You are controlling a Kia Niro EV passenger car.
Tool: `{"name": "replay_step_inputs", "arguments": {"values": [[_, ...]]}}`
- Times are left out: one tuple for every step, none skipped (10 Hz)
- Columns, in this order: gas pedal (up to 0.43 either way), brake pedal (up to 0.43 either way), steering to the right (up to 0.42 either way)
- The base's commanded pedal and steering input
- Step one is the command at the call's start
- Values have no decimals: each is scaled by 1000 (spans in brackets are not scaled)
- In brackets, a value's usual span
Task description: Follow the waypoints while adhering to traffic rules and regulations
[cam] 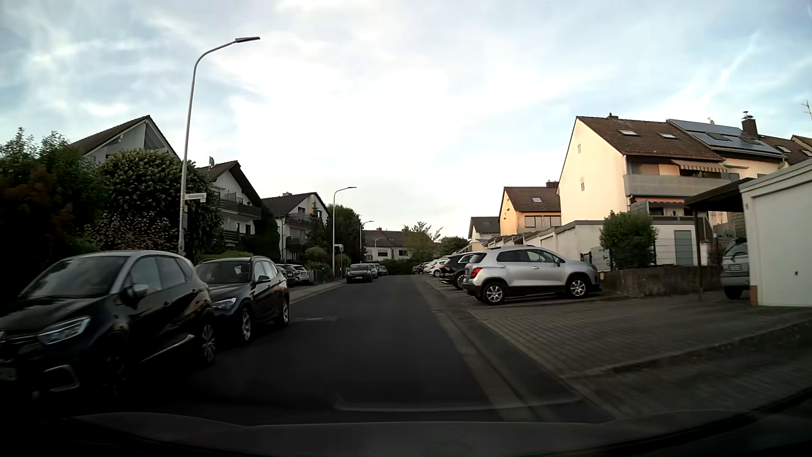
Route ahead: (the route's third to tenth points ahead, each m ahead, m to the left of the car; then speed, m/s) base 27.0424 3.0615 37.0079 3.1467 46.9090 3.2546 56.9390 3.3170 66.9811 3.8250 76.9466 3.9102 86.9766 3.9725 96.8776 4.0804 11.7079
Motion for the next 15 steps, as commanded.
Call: {"name": "replay_step_inputs", "arguments": {"values": [[331,0,-18],[331,0,-17],[311,0,-16],[299,0,-16],[280,0,-16],[260,0,-14],[228,0,-11],[169,0,-10],[0,0,-9],[0,0,-6],[0,0,-3],[0,0,5],[0,0,9],[0,0,6],[0,0,3]]}}
